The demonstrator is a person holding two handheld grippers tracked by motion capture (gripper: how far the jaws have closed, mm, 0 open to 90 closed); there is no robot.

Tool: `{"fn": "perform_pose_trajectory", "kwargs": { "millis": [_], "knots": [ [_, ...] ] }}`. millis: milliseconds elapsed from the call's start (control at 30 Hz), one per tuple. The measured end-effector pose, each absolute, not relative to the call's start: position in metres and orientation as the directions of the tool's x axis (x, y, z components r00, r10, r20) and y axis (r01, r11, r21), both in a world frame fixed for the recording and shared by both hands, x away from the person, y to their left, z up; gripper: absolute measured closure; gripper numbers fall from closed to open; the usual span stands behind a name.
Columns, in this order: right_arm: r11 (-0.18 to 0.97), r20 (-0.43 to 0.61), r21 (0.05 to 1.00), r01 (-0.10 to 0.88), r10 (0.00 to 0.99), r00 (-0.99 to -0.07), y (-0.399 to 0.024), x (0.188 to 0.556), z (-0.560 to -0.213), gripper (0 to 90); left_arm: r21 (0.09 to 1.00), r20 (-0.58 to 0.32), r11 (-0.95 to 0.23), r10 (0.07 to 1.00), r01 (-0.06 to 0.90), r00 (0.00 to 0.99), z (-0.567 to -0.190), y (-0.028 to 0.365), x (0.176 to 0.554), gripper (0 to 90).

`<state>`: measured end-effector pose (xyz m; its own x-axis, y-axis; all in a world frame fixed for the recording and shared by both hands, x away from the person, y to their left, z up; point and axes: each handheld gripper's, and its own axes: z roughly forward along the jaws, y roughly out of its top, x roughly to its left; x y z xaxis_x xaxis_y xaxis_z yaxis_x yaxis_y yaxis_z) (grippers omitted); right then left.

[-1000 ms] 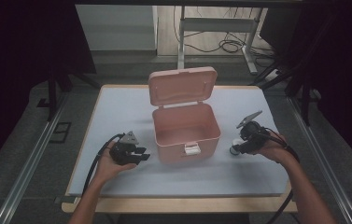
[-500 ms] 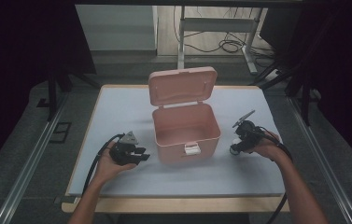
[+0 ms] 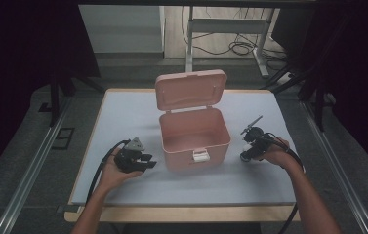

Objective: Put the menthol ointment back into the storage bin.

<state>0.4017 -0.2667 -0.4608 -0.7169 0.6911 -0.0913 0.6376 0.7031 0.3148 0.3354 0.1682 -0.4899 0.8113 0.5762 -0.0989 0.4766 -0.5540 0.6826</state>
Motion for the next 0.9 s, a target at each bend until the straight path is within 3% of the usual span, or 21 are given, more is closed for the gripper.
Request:
{"fn": "perform_pose_trajectory", "kwargs": {
  "millis": [333, 900],
  "knots": [
    [0.700, -0.126, 0.318, 0.639, 0.700, -0.703, -0.266, 0.402, -0.456, 50.7, 0.678, -0.097, -0.560, 0.574, 0.476, 0.813, -0.490, 0.169, 0.336, 64.1],
    [0.721, -0.101, 0.370, 0.586, 0.658, -0.746, -0.266, 0.390, -0.382, 50.8, 0.680, -0.102, -0.555, 0.576, 0.479, 0.811, -0.489, 0.168, 0.335, 64.3]
  ]
}}
